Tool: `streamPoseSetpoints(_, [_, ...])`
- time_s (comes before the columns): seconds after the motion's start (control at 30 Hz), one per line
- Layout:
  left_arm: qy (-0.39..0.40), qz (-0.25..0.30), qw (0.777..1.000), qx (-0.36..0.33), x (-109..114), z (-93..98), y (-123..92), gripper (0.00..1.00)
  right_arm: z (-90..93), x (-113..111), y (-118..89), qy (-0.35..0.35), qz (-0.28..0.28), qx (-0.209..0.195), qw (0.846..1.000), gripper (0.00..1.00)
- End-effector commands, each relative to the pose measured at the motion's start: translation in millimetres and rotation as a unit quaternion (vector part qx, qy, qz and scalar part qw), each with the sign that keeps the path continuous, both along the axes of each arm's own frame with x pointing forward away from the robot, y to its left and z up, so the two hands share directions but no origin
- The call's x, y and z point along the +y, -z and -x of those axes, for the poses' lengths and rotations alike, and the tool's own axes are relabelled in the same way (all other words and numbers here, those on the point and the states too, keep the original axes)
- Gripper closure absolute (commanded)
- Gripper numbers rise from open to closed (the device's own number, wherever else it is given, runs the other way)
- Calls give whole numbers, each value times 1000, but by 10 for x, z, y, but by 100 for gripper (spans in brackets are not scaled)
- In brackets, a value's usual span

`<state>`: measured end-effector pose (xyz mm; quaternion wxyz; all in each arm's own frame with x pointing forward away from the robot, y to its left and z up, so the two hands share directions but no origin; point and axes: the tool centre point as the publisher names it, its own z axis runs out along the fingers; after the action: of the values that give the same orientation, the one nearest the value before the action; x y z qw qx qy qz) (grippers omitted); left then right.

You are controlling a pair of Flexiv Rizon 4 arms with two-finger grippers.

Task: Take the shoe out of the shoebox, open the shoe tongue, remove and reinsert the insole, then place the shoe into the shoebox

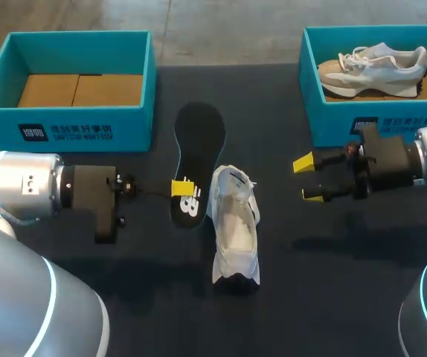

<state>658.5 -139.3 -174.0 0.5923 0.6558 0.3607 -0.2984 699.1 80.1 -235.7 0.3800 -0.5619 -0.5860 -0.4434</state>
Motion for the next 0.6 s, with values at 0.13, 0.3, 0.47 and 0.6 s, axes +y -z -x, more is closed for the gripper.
streamPoseSetpoints(0.13, [9,11,1000,-6,-64,-108,95,100,5,10,4,1,0,0,1000,0])
streamPoseSetpoints(0.3, [9,11,1000,-6,-64,-108,95,100,5,10,4,1,0,0,1000,0])
streamPoseSetpoints(0.47, [9,11,1000,-6,-64,-108,95,100,-87,127,-80,0,4,-5,1000,0])
streamPoseSetpoints(0.6, [9,11,1000,-6,-64,-108,95,100,-143,232,-173,-2,-1,-23,1000,0])
